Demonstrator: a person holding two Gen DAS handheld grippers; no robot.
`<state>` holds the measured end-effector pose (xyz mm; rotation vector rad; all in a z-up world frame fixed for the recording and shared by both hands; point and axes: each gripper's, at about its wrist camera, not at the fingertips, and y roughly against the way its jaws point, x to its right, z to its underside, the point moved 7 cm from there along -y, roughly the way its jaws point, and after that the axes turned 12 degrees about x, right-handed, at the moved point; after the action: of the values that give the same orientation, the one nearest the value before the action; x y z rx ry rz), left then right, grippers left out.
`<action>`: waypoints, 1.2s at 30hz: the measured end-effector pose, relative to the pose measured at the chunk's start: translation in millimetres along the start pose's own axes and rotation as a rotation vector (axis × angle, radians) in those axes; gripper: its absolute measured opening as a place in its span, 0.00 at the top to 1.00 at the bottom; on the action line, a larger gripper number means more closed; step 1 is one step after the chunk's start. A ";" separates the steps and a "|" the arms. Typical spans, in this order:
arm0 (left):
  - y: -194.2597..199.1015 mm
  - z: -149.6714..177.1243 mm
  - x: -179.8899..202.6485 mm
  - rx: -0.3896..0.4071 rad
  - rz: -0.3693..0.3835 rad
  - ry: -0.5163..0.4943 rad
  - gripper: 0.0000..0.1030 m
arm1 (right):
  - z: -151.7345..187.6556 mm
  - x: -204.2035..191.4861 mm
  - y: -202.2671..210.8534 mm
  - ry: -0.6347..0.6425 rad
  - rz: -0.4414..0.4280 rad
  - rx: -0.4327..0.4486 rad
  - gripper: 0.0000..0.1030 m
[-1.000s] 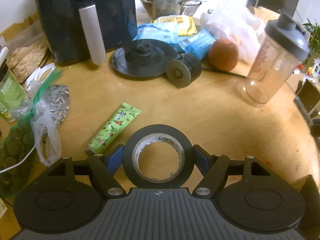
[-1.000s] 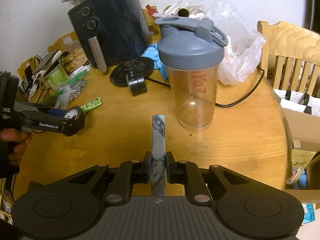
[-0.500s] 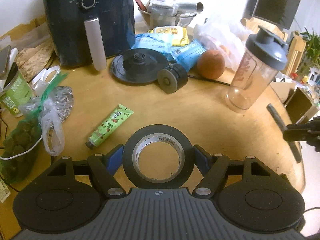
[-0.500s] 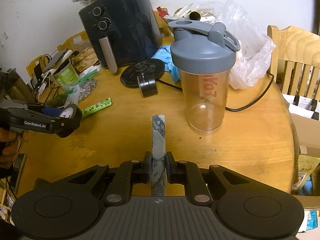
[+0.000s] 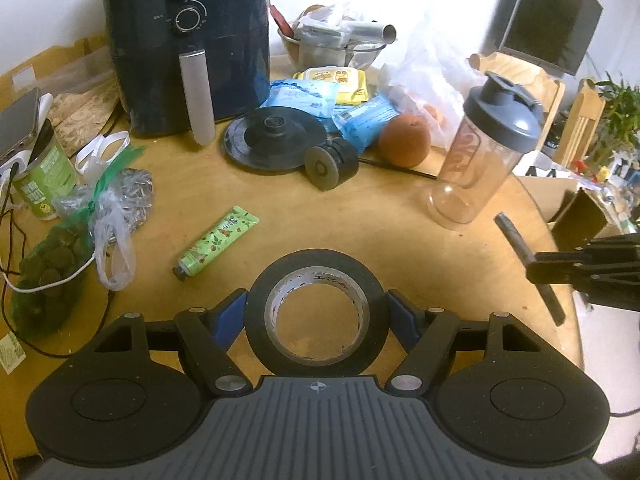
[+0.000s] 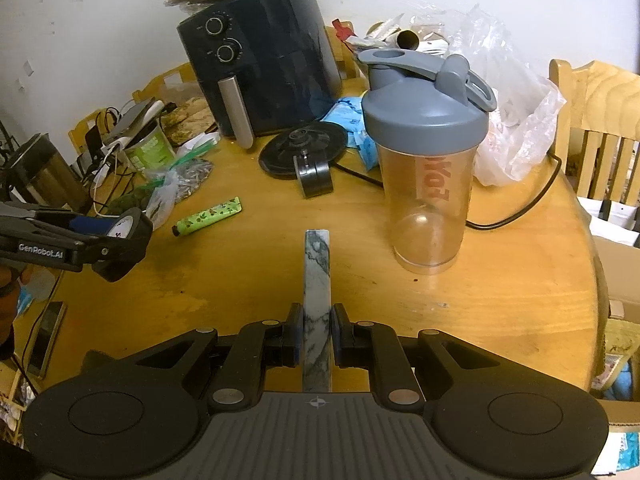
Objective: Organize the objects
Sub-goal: 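Carry the tape roll and the stick toward the cardboard box with both grippers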
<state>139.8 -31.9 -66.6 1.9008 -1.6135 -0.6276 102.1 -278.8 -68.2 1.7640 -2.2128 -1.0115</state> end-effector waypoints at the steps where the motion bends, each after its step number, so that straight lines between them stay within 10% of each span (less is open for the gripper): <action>1: 2.9 0.6 1.5 0.003 0.001 0.002 0.30 | 0.0 -0.6 0.6 0.001 -0.003 0.001 0.84; 36: 58.0 45.9 80.3 0.012 0.104 0.001 0.29 | 23.7 -23.2 36.9 0.021 -0.118 -0.007 0.84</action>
<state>80.3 -123.2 -60.1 1.8118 -1.7066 -0.5749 67.5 -244.7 -58.4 1.9126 -2.1117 -1.0167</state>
